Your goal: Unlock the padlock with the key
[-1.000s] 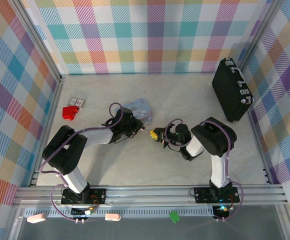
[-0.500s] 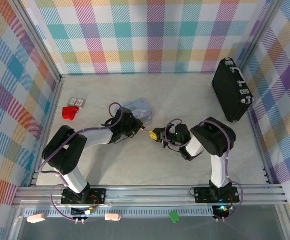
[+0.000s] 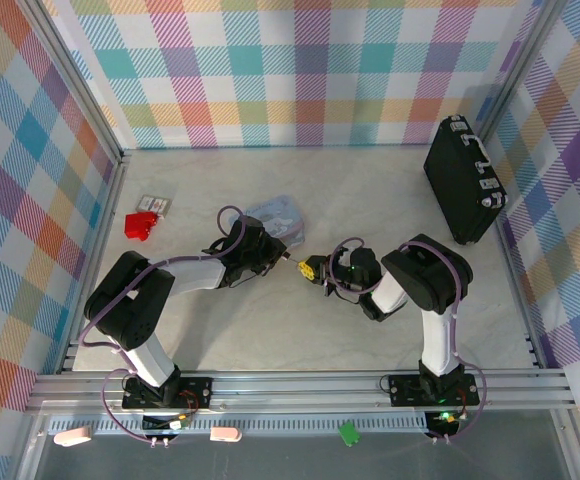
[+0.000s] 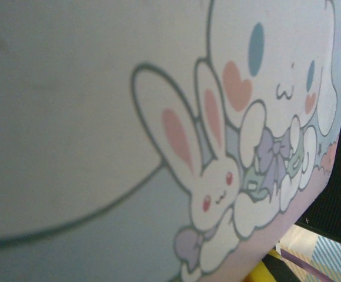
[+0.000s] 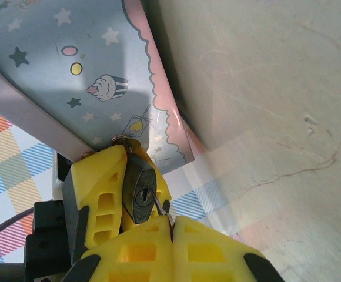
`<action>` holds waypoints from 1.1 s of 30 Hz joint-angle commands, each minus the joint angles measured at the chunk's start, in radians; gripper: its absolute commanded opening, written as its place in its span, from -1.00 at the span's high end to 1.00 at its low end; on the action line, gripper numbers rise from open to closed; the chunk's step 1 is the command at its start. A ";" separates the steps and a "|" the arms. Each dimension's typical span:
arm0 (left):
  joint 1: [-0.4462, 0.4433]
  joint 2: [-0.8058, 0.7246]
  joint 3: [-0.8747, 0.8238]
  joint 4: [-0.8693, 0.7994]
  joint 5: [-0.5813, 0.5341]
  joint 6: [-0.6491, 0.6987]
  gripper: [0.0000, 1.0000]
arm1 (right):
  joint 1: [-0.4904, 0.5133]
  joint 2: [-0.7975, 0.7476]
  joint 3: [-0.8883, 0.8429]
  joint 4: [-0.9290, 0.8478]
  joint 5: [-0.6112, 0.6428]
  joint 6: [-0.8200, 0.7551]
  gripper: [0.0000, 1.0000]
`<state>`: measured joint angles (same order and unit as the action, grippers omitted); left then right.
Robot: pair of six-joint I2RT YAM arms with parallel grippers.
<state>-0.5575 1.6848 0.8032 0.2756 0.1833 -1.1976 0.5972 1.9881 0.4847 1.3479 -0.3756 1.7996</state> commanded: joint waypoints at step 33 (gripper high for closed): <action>0.015 -0.014 -0.017 0.063 0.041 -0.039 0.88 | 0.009 -0.009 0.019 0.059 0.017 0.013 1.00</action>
<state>-0.5575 1.6848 0.7933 0.2924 0.1833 -1.2087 0.5972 1.9881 0.4847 1.3506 -0.3634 1.7996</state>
